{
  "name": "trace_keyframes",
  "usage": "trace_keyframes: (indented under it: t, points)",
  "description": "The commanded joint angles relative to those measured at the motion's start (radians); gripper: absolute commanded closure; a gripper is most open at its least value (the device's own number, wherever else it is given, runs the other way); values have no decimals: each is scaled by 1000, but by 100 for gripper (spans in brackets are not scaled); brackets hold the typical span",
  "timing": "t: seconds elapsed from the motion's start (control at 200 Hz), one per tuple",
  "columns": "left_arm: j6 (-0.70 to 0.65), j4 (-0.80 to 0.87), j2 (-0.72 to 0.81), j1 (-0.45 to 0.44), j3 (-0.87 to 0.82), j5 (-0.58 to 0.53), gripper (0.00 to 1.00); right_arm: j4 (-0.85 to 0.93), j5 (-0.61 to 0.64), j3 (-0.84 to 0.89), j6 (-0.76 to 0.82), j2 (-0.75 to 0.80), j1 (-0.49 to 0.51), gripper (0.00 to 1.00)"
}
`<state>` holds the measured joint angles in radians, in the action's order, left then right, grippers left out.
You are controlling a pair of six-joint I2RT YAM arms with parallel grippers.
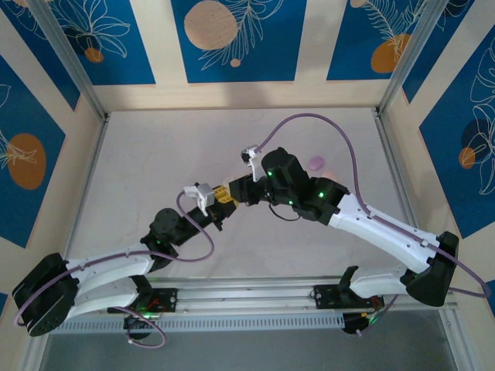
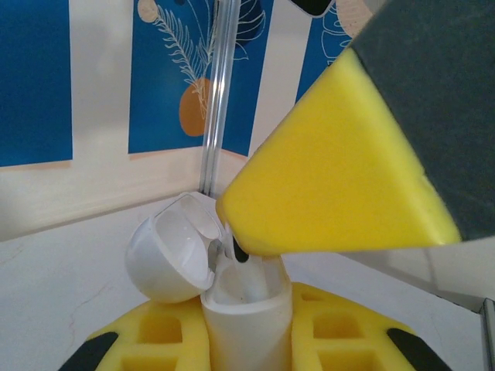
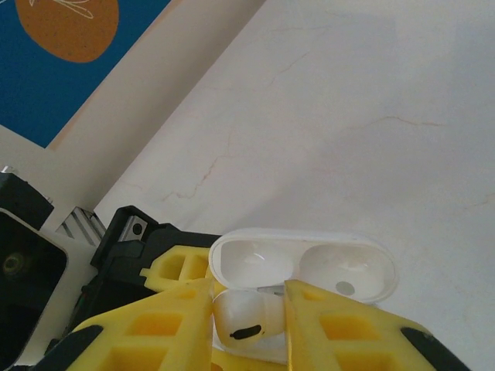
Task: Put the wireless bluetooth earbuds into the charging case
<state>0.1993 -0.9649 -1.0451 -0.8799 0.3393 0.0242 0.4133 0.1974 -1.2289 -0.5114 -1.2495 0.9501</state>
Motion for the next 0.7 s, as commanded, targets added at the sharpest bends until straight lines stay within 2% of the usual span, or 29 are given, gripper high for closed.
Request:
trace_keyframes:
  t: [0.0,0.69]
  points:
    - [-13,-81,2,-11,23,-23,93,29,1,-29,21,-8,7,72]
    - [-18,-72,8,-11,16,11,93,57,11,-70,17,-16,7,63]
